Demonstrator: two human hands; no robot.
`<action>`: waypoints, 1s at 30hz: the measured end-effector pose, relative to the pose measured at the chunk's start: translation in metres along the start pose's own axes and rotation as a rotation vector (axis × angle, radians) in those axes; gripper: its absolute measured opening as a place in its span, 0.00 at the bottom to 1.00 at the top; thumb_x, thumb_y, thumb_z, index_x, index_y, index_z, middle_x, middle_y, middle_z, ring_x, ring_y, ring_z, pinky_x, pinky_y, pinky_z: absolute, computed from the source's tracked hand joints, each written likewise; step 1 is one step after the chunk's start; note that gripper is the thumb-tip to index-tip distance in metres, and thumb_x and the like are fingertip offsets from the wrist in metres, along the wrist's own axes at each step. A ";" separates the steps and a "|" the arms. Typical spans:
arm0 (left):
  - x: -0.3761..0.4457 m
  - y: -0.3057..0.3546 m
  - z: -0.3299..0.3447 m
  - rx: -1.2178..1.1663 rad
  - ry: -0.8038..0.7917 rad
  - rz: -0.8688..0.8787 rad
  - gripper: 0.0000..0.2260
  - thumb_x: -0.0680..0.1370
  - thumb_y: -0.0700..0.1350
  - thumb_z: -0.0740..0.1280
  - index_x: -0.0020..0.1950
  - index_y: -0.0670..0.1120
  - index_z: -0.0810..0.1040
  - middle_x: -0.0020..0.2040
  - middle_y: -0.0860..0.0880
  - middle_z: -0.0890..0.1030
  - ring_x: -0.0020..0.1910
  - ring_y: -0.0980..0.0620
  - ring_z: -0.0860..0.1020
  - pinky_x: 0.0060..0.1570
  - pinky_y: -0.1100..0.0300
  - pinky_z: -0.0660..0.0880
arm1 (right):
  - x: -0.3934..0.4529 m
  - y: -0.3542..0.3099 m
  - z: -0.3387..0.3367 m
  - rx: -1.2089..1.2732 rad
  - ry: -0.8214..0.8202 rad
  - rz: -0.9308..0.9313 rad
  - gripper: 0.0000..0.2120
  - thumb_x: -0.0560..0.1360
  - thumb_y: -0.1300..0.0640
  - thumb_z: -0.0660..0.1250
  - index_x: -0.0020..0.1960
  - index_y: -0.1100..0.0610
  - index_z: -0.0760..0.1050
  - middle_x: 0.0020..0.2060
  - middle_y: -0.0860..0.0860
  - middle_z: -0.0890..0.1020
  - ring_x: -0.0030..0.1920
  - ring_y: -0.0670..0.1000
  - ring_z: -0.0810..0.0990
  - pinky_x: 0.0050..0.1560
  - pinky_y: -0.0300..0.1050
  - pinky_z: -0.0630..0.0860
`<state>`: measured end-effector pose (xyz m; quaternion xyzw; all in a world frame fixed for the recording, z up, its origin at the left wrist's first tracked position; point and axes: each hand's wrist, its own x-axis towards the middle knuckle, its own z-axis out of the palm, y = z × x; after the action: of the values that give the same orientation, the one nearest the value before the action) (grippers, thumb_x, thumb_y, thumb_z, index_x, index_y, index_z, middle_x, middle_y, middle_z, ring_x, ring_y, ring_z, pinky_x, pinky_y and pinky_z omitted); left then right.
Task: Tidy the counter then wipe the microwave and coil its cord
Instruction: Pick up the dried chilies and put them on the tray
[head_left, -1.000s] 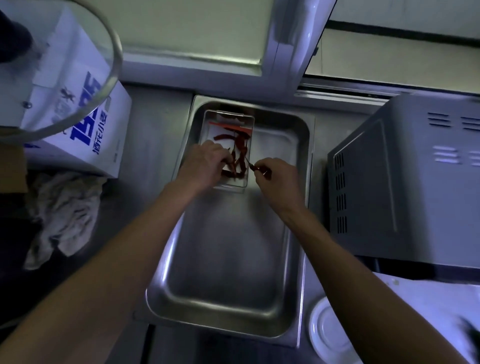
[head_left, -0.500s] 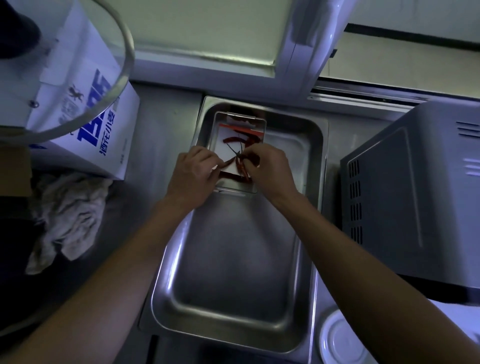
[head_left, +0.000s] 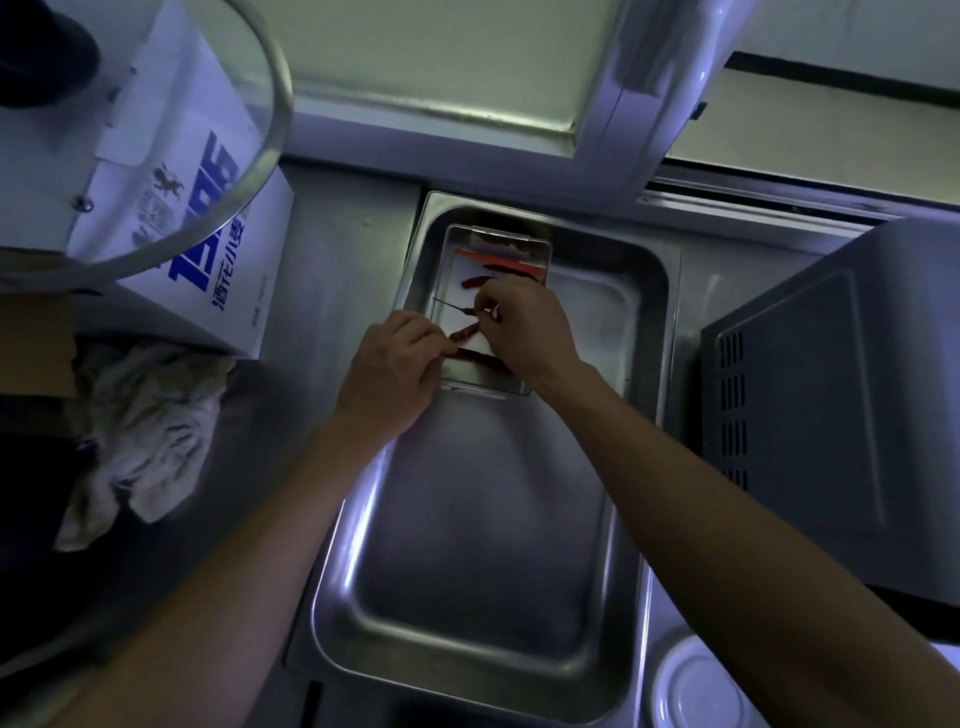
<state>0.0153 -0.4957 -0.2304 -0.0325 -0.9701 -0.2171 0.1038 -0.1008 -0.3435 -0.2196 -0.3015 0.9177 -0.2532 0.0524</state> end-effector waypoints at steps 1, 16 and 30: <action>-0.001 0.001 0.000 0.003 0.002 -0.002 0.08 0.73 0.36 0.68 0.50 0.45 0.83 0.50 0.49 0.82 0.55 0.45 0.76 0.45 0.52 0.70 | -0.002 0.001 -0.002 -0.006 -0.005 0.001 0.05 0.75 0.60 0.69 0.50 0.58 0.82 0.49 0.52 0.84 0.52 0.55 0.80 0.51 0.55 0.77; -0.047 0.079 -0.024 0.019 -0.253 -0.129 0.17 0.79 0.47 0.66 0.67 0.46 0.77 0.67 0.47 0.76 0.68 0.45 0.70 0.68 0.44 0.67 | -0.138 -0.001 -0.065 0.066 -0.102 0.141 0.14 0.78 0.54 0.67 0.63 0.55 0.79 0.56 0.53 0.82 0.55 0.54 0.78 0.56 0.51 0.75; -0.119 0.235 0.004 0.097 -0.379 0.083 0.18 0.81 0.49 0.64 0.70 0.48 0.74 0.69 0.48 0.76 0.68 0.46 0.71 0.62 0.48 0.71 | -0.327 0.031 -0.116 0.117 -0.078 0.311 0.12 0.76 0.53 0.68 0.59 0.51 0.81 0.53 0.50 0.84 0.51 0.54 0.82 0.51 0.50 0.79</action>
<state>0.1563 -0.2836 -0.1620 -0.1076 -0.9794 -0.1558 -0.0704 0.1203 -0.0823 -0.1531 -0.1619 0.9342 -0.2833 0.1441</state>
